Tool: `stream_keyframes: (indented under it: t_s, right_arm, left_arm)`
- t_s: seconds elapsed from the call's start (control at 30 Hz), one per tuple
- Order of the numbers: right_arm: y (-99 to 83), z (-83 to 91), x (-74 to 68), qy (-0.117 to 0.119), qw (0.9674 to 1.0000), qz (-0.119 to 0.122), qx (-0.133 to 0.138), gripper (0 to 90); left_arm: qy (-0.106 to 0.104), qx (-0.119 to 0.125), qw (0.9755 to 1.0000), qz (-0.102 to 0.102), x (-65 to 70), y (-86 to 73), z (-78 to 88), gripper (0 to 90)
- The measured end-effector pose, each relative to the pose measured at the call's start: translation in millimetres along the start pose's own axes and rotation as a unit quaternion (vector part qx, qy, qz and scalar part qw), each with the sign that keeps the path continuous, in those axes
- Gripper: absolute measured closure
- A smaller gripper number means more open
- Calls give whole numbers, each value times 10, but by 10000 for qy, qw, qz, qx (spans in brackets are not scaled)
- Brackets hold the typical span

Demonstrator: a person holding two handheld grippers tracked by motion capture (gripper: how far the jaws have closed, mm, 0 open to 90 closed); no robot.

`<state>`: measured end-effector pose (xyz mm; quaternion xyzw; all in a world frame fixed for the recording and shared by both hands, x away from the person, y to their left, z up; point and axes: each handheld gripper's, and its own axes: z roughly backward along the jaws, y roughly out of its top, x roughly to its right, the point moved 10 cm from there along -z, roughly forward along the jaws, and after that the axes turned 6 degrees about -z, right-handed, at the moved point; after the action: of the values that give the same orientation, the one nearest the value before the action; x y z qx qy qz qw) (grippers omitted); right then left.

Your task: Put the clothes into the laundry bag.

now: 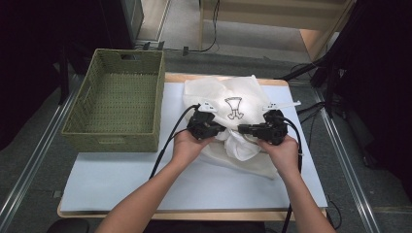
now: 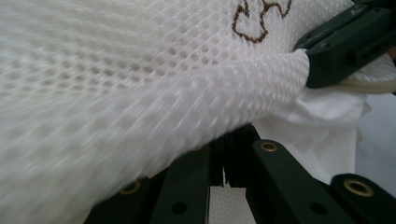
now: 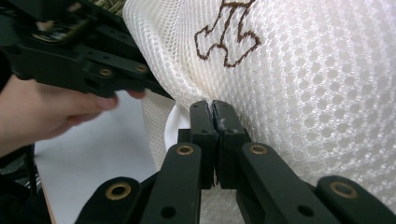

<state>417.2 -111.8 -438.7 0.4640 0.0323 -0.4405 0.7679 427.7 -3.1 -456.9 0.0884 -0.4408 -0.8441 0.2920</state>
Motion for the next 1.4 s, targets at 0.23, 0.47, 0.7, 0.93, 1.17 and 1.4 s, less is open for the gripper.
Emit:
stream_keyframes:
  t_s: [0.23, 0.47, 0.7, 0.93, 1.17, 1.4]
  right_arm:
    - [9, 12, -2, 12, 10000, -66, 24, 895]
    - [23, 20, -7, 6, 10000, -46, 52, 893]
    - [28, 35, -17, 25, 10000, -64, 55, 893]
    - [49, 53, -27, 34, 9999, -77, 105, 892]
    - [54, 65, -9, 57, 9998, -125, 128, 893]
    - [55, 59, -8, 80, 9998, -167, 122, 893]
  left_arm:
    - [174, -112, 9998, -24, -136, -219, 343, 894]
    - [489, -93, 9985, 235, -368, -332, 463, 895]
    - [782, -148, 9966, 218, -527, -246, 342, 896]
    - [759, -157, 9968, 200, -510, -86, 82, 898]
    - [681, -200, 9975, 47, -384, 0, -170, 900]
    - [837, -186, 9962, -128, -369, 116, -332, 900]
